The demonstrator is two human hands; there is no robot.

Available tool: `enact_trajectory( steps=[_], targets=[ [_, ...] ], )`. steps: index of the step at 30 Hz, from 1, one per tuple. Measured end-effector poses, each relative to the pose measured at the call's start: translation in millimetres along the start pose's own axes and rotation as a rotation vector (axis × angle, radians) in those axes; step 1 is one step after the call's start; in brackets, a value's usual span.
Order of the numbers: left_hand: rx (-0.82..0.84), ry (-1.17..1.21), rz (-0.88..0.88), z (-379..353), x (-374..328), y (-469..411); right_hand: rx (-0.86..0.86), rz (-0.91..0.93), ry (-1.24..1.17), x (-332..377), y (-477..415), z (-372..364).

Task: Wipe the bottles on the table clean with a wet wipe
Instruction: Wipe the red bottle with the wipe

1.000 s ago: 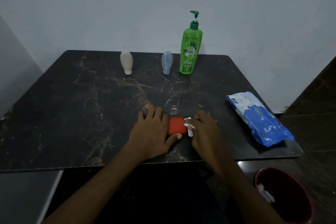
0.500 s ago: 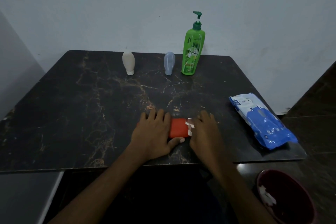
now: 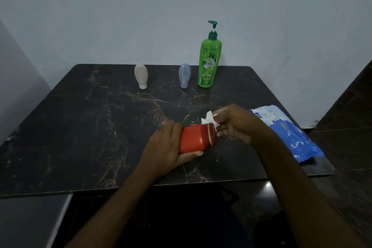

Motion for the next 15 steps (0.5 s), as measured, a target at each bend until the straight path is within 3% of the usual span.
enact_trajectory(
  steps=[2, 6, 10, 12, 15],
  targets=[
    [-0.061, 0.110, 0.051, 5, 3, 1, 0.037, 0.020, -0.218, -8, 6, -10],
    [-0.108, 0.287, 0.193, 7, 15, 2, 0.077, 0.165, -0.357, -22, 25, -30],
    [-0.136, 0.302, 0.204, 6, 18, 3, -0.061, 0.369, -0.399, -10, 37, -20],
    [-0.130, 0.301, 0.184, 6, 16, 3, -0.185, 0.491, -0.214, 3, 41, -10],
    [-0.126, 0.301, 0.161, 6, 16, 3, -0.338, 0.676, 0.345, 21, 47, -13]
  ],
)
Point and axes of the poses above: each hand's wrist, its own y-axis away from the middle knuckle, its own z-axis out of the back of the hand, x = y × z, the point moved 5 cm from there along -y, towards the middle knuckle, and after that the axes turned 2 degrees about x, right-handed, at the moved point
